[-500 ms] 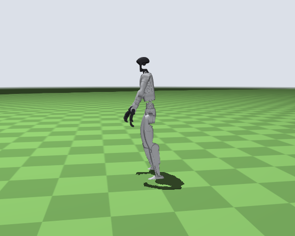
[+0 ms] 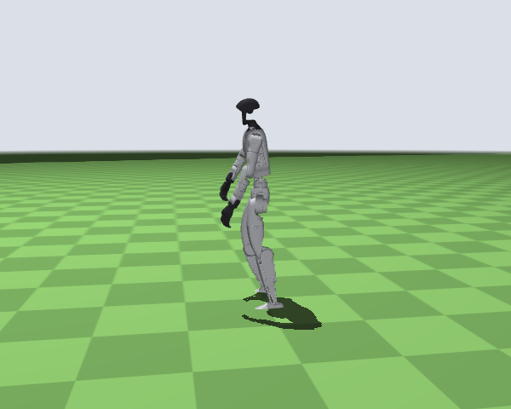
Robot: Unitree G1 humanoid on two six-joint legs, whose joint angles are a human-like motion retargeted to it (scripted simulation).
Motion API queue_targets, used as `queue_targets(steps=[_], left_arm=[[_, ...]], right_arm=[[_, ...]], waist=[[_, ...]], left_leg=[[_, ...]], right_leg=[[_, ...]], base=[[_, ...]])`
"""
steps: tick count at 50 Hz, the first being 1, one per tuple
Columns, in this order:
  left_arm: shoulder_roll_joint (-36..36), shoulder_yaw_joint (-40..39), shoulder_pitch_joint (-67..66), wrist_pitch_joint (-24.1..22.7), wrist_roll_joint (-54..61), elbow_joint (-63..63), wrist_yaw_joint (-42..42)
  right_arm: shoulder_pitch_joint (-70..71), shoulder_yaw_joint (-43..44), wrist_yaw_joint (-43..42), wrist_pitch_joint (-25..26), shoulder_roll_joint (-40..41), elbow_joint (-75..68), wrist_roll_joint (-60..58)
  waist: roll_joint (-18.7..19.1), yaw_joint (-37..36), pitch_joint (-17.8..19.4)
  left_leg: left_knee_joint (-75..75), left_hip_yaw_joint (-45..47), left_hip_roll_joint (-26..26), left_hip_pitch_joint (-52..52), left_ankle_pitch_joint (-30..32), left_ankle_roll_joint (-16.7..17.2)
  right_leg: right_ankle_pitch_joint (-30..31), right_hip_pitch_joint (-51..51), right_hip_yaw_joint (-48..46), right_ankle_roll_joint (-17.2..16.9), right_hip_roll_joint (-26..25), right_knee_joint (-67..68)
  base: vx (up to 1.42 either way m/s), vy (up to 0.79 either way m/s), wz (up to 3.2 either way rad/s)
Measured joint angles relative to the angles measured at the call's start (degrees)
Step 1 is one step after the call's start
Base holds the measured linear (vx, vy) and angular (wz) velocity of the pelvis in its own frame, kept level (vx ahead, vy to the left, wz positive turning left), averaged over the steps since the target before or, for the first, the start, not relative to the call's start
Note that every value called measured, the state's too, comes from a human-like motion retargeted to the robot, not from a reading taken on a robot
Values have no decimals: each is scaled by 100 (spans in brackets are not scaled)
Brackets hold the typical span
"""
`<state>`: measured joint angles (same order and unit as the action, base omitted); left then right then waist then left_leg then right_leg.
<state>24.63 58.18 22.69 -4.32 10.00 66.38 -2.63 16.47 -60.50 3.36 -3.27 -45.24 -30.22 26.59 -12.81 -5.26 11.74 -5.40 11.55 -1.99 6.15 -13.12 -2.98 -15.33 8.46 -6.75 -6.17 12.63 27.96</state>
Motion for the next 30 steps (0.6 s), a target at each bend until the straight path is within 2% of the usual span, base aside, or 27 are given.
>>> queue_targets(steps=[7, 17, 25, 30], left_arm=[[49, 449, 302, 222, 415, -277, 226], [-257, 1429, 611, 426, 134, -477, 366], [-412, 2104, 811, 466, 1, -627, 530], [-482, 2203, 899, 483, -26, -697, 608]], right_arm=[[291, -263, -317, 35, 203, -140, -413], [409, -303, -952, 44, 1185, -1041, -1475], [646, -638, -882, 64, 1500, -1570, -1891], [749, -779, -777, 59, 1585, -1759, -1932]], waist=[[403, 223, 94], [1070, 531, -150], [1366, 611, -346], [1469, 651, -407]], left_leg=[[-54, -155, 100, -40, 38, -66], [-39, -218, 86, -169, 86, -120], [118, -180, 59, -155, 143, -95], [239, -143, 53, -96, 179, -76]], right_leg=[[-52, 29, -42, -48, 134, 174], [46, 83, -115, -56, 134, 126], [122, 106, -139, -48, 99, 79], [160, 90, -143, -36, 84, 64]], base=[[0, 0, 0], [0, 0, 0], [0, 0, 0], [0, 0, 0]])
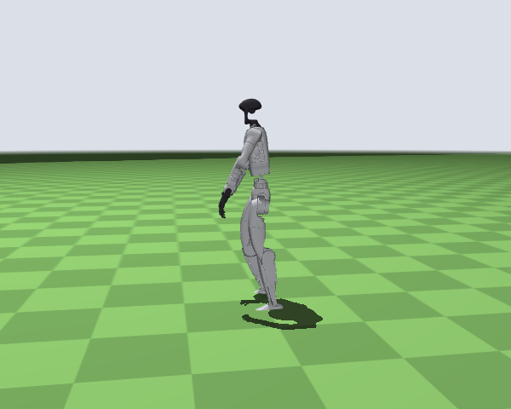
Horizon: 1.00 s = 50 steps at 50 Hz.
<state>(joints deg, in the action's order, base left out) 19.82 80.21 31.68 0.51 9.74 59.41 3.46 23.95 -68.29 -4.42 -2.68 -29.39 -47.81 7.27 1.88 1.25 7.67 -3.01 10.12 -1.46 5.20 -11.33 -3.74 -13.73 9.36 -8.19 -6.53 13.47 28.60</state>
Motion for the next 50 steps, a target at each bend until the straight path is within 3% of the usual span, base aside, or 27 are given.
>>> queue_targets(steps=[27, 50], left_arm=[[-186, 0, 110, 39, 0, 132, -230], [-64, 0, 213, -167, -889, 98, -427]], right_arm=[[25, -87, 106, -40, -49, -56, 213], [83, -536, -94, -169, -79, -92, 455]], waist=[[68, -180, -33], [158, -148, 18]], left_leg=[[509, -65, -33, 185, 187, 70], [523, -650, -84, -99, 209, 228]], right_leg=[[134, -122, -230, 127, -9, -24], [297, -321, -829, 366, 78, 4]], base=[[0, 0, 5], [1, 1, 34]])
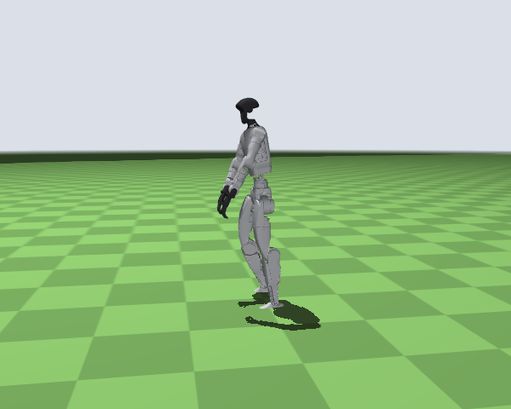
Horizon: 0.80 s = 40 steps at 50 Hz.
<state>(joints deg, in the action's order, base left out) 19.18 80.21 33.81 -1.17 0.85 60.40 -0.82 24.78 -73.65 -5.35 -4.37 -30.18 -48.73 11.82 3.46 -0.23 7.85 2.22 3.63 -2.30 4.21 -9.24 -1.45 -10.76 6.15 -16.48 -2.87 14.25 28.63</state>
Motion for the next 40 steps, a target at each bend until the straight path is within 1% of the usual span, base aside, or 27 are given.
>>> queue_targets(steps=[13, 21, 31, 40], left_arm=[[196, 0, 185, -22, -457, -281, -21], [74, 0, 408, 13, -592, -336, -20], [-215, 0, 708, -13, -950, -483, 222], [-416, 0, 699, 12, -1081, -514, 426]], right_arm=[[58, -613, 168, 56, -220, 331, 79], [37, -656, 409, 161, -302, 440, -38], [74, -656, 823, 236, -389, 501, -359], [121, -656, 1049, 262, -321, 454, -441]], waist=[[-35, -147, 8], [-36, -357, 38], [165, -483, 99], [350, -441, 35]], left_leg=[[10, -476, -3, -219, 31, 168], [12, -685, 6, -305, 19, 270], [19, -936, 37, -349, -6, 403], [25, -1161, 75, -375, -7, 522]], right_leg=[[92, -142, -488, 182, 76, 78], [176, -238, -710, 296, 107, 155], [321, -378, -928, 446, 158, 339], [494, -490, -1076, 599, 197, 525]], base=[[3, 0, 47], [3, 2, 44], [2, 3, 45], [1, 3, 45]])
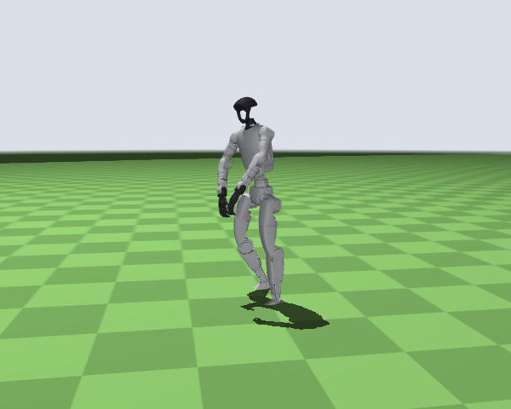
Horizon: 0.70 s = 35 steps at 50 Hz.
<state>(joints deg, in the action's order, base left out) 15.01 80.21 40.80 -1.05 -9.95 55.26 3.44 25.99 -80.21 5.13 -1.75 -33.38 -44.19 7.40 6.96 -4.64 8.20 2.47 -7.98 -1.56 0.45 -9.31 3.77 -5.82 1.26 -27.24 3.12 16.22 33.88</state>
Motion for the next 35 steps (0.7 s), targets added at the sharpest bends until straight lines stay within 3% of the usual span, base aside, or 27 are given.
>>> queue_targets(steps=[12, 27, 35], left_arm=[[25, 0, -333, -20, -22, -100, 67], [580, -38, -893, 11, 1017, -594, -713], [625, -30, -1005, 129, 1269, -507, -845]], right_arm=[[53, 22, -94, -96, 143, 37, -93], [-180, 1153, -1222, -350, 492, 388, 67], [-291, 1175, -1403, -262, 726, 164, 147]], waist=[[121, 225, -231], [125, 245, -472], [134, 258, -445]], left_leg=[[9, -227, 91, -69, 38, 117], [-7, -463, 95, -274, 72, 291], [2, -665, 150, -418, 133, 402]], right_leg=[[288, -1, -53, 203, 91, 359], [829, 165, 99, 376, 25, 677], [1099, 262, 79, 466, 52, 852]], base=[[0, 3, 41], [-1, 3, 34], [0, 2, 40]])
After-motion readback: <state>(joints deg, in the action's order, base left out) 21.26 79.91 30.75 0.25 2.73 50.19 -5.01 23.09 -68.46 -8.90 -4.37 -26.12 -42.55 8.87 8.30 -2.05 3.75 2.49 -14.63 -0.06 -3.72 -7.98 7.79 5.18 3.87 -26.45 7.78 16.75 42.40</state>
